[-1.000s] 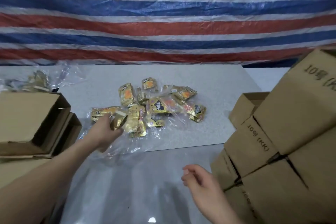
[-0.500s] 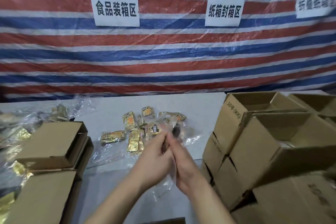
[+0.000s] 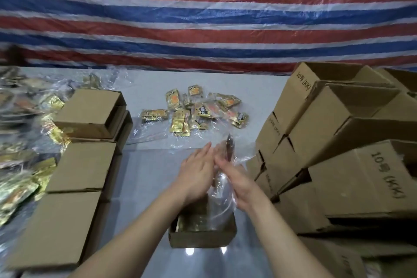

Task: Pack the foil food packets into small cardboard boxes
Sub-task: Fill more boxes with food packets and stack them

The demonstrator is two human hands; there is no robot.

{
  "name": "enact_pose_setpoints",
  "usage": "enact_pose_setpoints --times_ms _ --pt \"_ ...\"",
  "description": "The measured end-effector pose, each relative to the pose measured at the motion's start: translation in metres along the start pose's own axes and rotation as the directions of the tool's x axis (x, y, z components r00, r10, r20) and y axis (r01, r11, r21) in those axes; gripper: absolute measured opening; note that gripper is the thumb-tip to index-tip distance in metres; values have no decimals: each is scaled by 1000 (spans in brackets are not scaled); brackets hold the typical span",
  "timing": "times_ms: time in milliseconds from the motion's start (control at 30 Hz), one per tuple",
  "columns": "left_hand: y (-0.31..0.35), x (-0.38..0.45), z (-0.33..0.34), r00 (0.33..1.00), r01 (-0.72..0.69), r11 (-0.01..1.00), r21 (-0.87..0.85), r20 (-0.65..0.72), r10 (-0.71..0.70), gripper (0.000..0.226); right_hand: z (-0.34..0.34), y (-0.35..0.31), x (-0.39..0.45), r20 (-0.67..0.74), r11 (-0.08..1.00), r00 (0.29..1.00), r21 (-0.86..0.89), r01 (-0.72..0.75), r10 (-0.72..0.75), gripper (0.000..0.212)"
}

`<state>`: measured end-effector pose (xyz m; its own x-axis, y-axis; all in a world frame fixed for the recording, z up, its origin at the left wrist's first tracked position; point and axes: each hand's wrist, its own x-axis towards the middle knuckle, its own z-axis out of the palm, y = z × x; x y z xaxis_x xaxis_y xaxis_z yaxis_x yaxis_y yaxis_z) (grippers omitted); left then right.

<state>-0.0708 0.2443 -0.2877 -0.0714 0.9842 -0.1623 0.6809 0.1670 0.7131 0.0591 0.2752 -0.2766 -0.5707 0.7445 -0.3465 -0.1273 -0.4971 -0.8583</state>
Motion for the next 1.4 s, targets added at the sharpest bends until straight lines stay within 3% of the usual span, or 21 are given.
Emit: enact_pose_setpoints --times_ms 67,100,167,233,267,333,400,467,533,633,733,833,900,967,1033,1167,1200,1300,1400 --pt "-29 -11 8 995 96 974 -207 -13 -101 59 -10 15 2 -59 984 998 -179 22 -33 25" --pt "-45 -16 12 989 141 965 -220 -13 -147 56 -15 22 4 -83 942 995 -333 24 -54 29" --pt "-81 -29 24 972 233 966 -112 14 -233 51 -20 33 7 -9 823 999 -567 33 -46 41" --pt "-109 -43 36 953 299 952 -62 61 -296 46 -21 46 12 150 729 984 -684 35 94 44" --pt "-120 -47 42 947 318 944 -94 71 -312 39 -21 52 16 198 651 962 -759 31 185 42" --pt "-130 -55 51 939 345 918 -194 52 -341 22 -23 60 27 181 359 906 -933 35 381 38" --pt "-135 -57 56 938 335 908 -254 1 -346 20 -25 73 39 101 153 815 -988 15 570 40" --pt "-135 -59 60 941 318 910 -267 -31 -337 20 -23 91 50 52 2 756 -998 66 652 37" --pt "-135 -59 64 946 297 919 -258 -47 -319 20 -20 110 58 32 -144 766 -976 161 642 31" --pt "-135 -58 68 952 280 927 -249 -53 -302 19 -21 142 66 31 -279 812 -931 236 582 43" --pt "-136 -58 68 958 262 940 -220 -57 -281 19 -25 154 67 10 -249 828 -952 180 561 52" --pt "-137 -60 67 954 269 932 -243 -64 -292 18 -29 134 63 -43 -5 792 -999 -51 609 64" --pt "-136 -61 67 953 276 929 -245 -56 -298 18 -30 118 58 -13 73 800 -995 -71 600 61" --pt "-133 -61 68 951 279 927 -249 -60 -303 18 -32 113 54 29 53 855 -999 2 518 34" --pt "-132 -60 68 951 277 927 -253 -64 -302 18 -26 115 51 16 14 861 -1000 11 508 35" --pt "-131 -60 68 953 272 932 -239 -70 -296 17 -20 139 45 -96 -34 675 -994 -104 732 51" --pt "-132 -62 69 954 267 937 -224 -76 -290 17 -21 145 43 -121 -23 660 -988 -155 741 53" --pt "-132 -66 71 954 268 944 -192 -84 -288 16 -20 150 36 -191 -18 704 -969 -246 684 59" --pt "-131 -65 67 957 266 944 -196 -65 -283 20 -17 125 31 -142 -5 786 -985 -174 601 52"
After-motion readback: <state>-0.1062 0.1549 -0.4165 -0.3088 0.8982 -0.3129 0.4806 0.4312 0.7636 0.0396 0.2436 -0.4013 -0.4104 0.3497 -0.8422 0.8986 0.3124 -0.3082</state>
